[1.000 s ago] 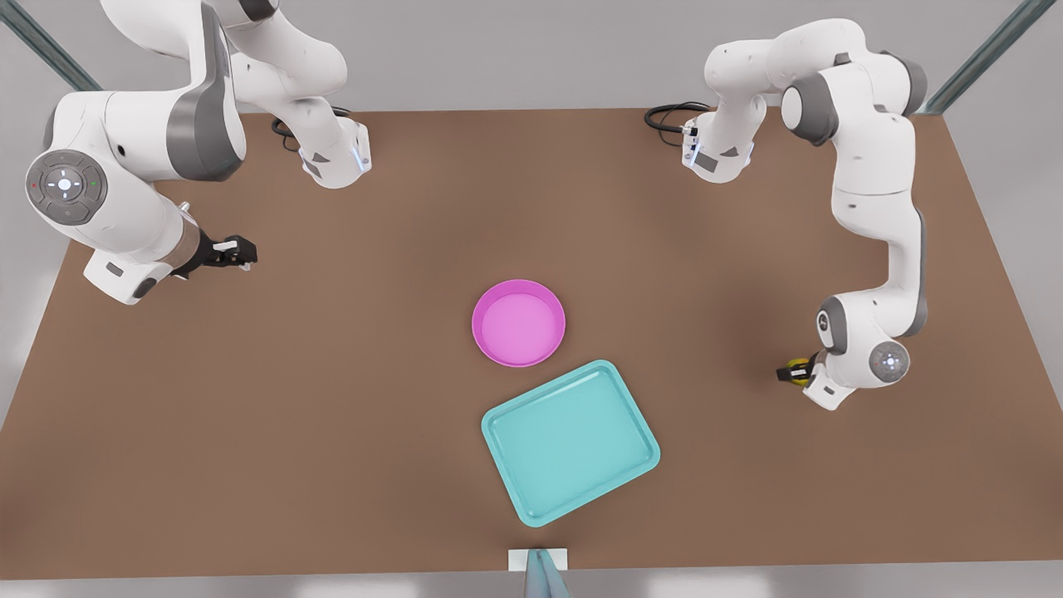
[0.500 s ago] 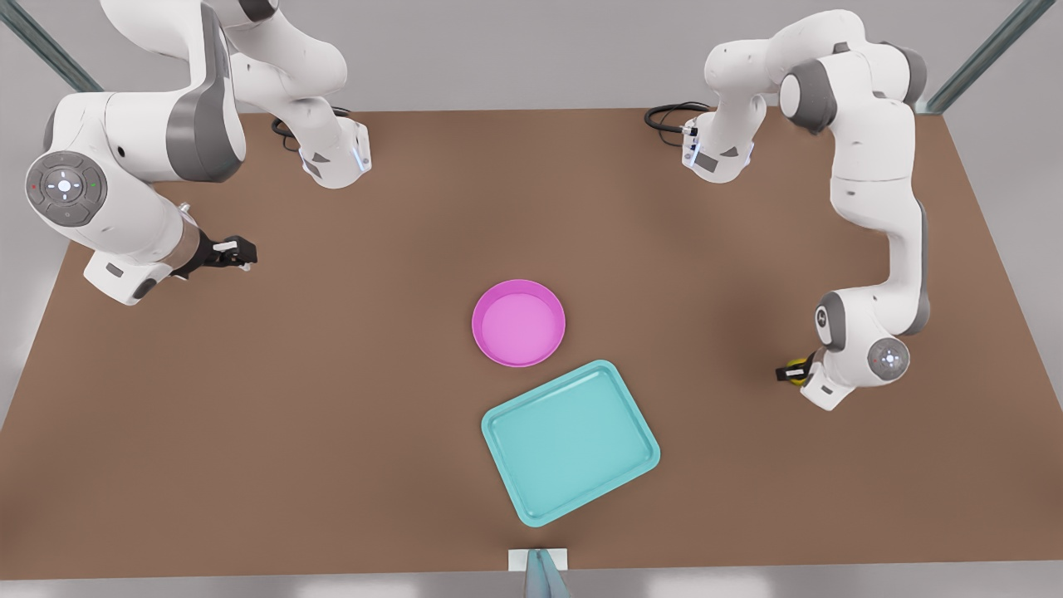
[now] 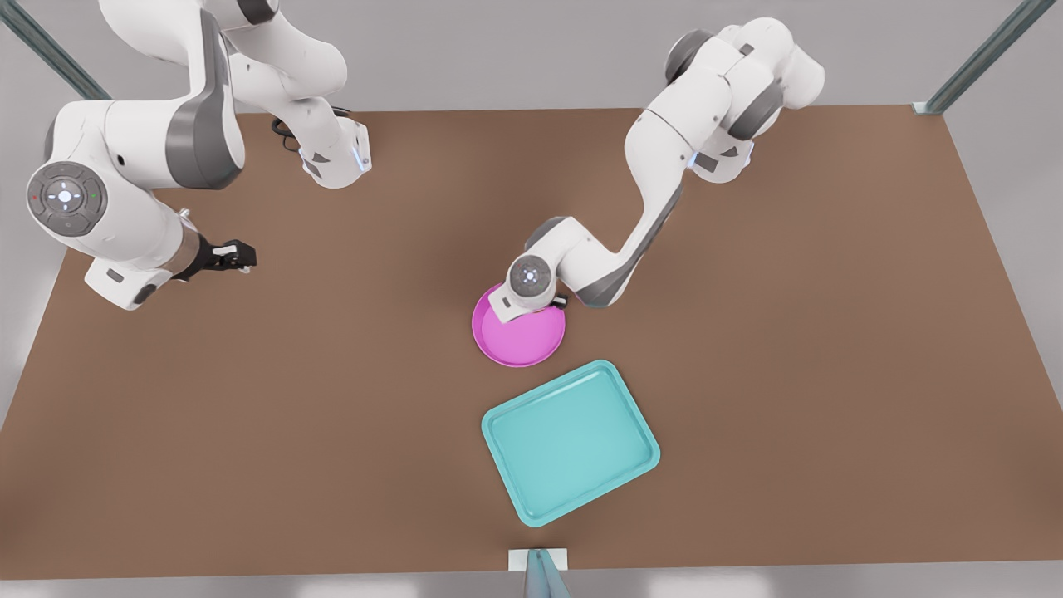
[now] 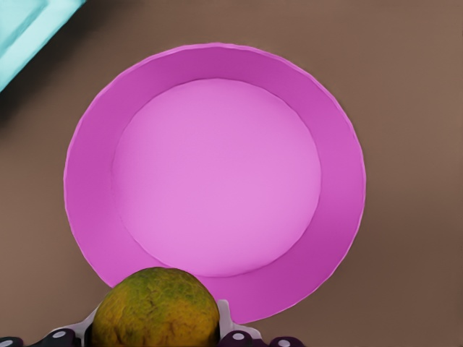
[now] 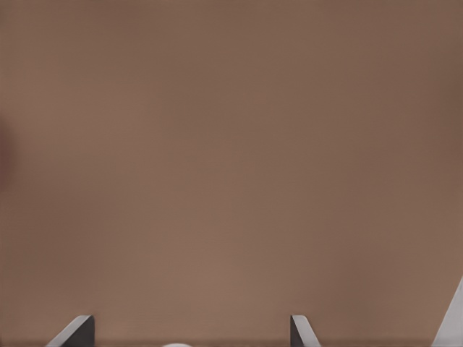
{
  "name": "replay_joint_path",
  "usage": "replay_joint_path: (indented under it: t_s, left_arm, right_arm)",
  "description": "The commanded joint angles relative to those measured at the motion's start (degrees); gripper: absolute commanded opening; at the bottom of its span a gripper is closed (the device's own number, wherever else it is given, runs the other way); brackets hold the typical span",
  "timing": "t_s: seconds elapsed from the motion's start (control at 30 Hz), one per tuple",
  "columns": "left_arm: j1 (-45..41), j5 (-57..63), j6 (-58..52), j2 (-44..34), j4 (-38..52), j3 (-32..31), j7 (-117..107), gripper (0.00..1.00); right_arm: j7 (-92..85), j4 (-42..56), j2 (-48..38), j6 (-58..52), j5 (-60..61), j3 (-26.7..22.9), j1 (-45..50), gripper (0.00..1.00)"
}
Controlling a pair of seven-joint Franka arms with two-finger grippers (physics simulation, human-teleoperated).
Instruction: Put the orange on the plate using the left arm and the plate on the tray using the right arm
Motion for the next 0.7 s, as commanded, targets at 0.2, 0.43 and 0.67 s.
replay_joint_path:
  t_s: [0.2,0.43,0.67]
  left_arm:
    - [0.68,0.69,2.41,1.57,2.46,0.42,-33.83,1.00]
    - [6.74,-1.51,-44.34,-19.61,9.04,29.05,18.07,1.00]
    - [30.74,11.94,-27.38,-35.97,-6.96,10.26,33.41,1.00]
  right_arm:
    - [0.04,0.02,0.34,-0.03,0.13,-0.01,-0.05,1.00]
    - [0.04,-0.32,13.78,6.10,20.32,0.60,1.01,1.00]
    - [0.04,-15.78,19.68,34.84,41.52,0.78,11.28,1.00]
